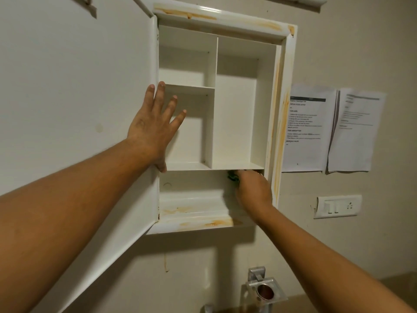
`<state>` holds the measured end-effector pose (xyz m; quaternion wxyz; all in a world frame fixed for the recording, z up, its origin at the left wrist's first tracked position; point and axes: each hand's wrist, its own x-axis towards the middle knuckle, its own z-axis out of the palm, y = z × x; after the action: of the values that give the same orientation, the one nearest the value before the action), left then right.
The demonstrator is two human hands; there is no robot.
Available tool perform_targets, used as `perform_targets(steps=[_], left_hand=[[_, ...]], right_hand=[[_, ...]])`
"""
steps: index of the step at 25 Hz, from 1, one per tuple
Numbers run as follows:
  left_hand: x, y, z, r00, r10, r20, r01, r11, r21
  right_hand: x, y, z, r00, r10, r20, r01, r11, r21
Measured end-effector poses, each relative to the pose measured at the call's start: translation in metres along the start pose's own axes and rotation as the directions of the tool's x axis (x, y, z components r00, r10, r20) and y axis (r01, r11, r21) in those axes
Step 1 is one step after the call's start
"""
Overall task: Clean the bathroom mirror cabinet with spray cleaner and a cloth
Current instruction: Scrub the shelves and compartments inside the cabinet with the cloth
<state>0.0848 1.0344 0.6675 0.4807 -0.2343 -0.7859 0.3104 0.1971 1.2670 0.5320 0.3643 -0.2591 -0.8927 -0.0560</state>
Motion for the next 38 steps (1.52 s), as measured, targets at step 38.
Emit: perform_targets(steps=[38], left_hand=[[0.001, 0.001, 0.001, 1.000, 0.004, 0.014, -0.005, 1.000, 0.009]], right_hand=[[-0.006, -0.020, 0.042, 0.952, 0.226, 0.205, -0.198, 0.969, -0.147]])
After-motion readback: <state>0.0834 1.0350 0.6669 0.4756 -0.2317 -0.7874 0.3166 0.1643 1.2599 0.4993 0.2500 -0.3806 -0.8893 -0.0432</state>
